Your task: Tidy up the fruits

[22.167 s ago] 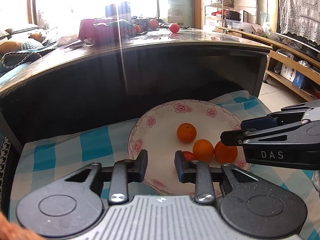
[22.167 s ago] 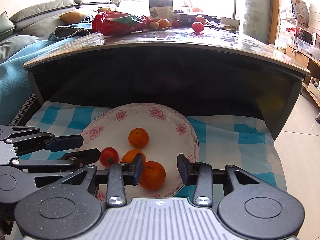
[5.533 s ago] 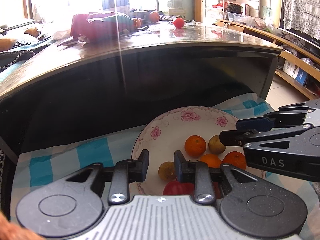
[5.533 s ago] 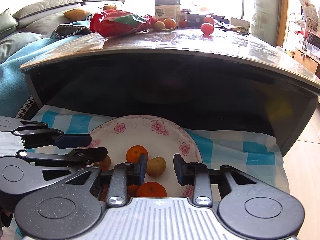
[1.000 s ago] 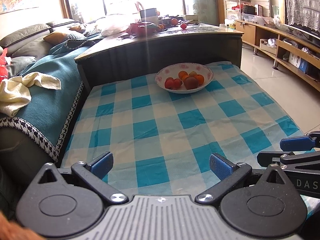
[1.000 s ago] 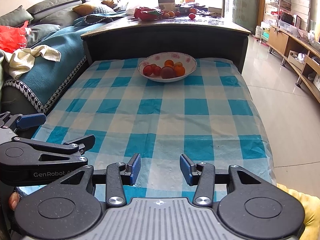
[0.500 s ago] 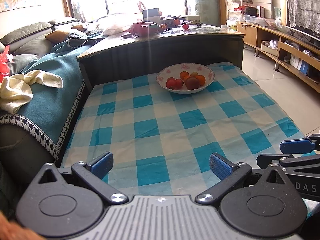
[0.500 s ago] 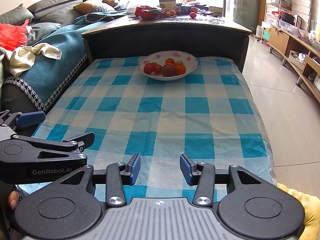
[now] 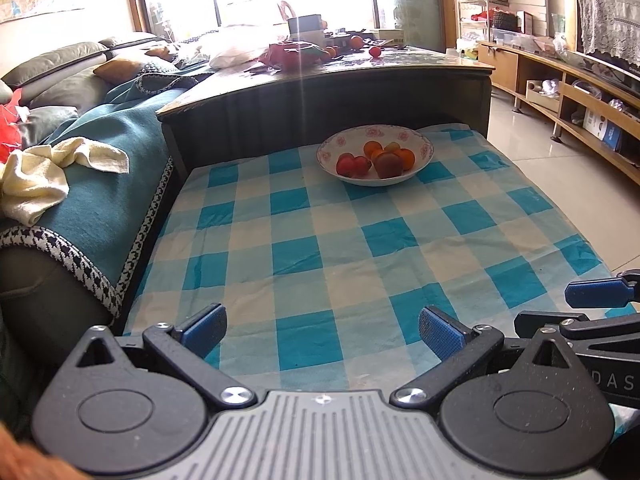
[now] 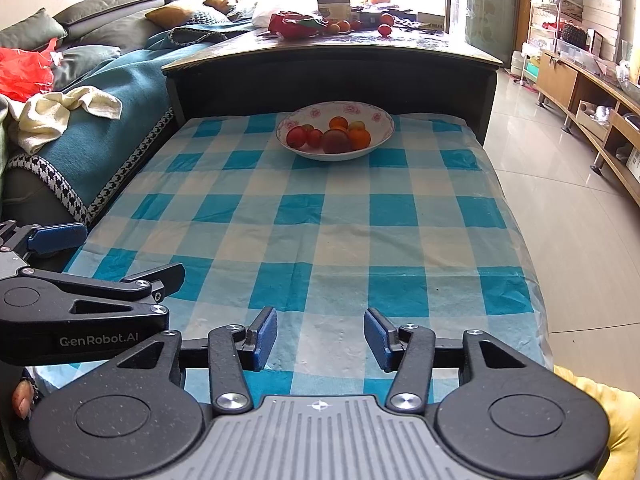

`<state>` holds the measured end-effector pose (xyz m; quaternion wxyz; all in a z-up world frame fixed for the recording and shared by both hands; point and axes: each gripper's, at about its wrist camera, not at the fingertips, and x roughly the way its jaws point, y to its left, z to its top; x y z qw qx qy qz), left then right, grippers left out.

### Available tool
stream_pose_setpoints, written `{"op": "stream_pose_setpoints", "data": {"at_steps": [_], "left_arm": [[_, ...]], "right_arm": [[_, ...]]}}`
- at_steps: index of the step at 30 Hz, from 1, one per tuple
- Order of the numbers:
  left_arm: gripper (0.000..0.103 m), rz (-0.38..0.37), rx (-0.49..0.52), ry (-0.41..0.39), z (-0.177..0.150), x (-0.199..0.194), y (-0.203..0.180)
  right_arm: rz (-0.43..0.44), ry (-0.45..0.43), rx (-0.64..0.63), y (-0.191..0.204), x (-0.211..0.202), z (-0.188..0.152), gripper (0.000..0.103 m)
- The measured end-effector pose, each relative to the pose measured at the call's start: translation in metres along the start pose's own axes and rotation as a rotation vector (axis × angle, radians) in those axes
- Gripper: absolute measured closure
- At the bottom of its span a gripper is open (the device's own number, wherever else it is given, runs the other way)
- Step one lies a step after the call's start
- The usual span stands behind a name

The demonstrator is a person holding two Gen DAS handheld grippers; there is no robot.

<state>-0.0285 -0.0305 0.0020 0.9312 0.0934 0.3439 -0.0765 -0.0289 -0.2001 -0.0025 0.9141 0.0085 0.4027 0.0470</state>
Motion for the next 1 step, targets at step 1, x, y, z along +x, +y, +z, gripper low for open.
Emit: {"op": "stream_pose_setpoints", "data": {"at_steps": [1], "left_arm": [[0.000,-0.001,0.001,0.003,0.0000,0.0004,-0.0002]], "right_arm": [[0.001,0.000,-0.001,-0.0001,-0.0002,-0.0002,0.058]]}}
